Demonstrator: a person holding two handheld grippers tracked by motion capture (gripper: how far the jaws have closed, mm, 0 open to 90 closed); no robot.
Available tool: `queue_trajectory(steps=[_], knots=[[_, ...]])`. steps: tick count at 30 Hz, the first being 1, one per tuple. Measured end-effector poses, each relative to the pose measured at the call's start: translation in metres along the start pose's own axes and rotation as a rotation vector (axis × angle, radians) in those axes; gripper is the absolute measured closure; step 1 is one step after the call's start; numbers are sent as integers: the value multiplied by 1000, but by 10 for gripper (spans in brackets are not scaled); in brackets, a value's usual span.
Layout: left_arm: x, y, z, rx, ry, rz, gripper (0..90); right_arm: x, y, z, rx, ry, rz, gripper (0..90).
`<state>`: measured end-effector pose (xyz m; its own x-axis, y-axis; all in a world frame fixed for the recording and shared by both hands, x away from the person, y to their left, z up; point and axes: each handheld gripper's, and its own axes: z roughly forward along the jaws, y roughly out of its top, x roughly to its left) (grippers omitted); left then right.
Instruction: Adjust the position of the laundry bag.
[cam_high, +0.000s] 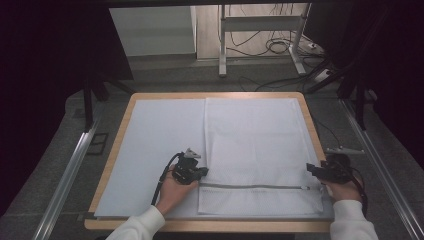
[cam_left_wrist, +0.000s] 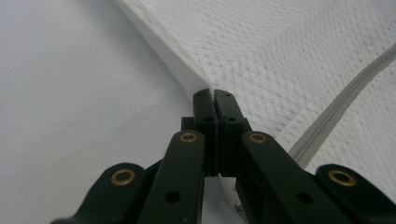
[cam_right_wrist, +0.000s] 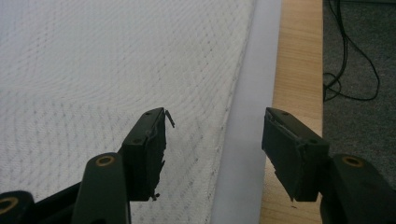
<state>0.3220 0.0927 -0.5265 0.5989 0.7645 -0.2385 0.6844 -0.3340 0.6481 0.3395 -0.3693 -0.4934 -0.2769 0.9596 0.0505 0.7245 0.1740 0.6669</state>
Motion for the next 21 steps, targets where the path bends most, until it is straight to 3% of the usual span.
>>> queue_trajectory(steps=[6,21], knots=[[0,0,0,5,1,9,895,-1,-1,5,17,0,6,419],[0,0,-1,2,-10,14,894,5,-2,13,73,13,-35,569]])
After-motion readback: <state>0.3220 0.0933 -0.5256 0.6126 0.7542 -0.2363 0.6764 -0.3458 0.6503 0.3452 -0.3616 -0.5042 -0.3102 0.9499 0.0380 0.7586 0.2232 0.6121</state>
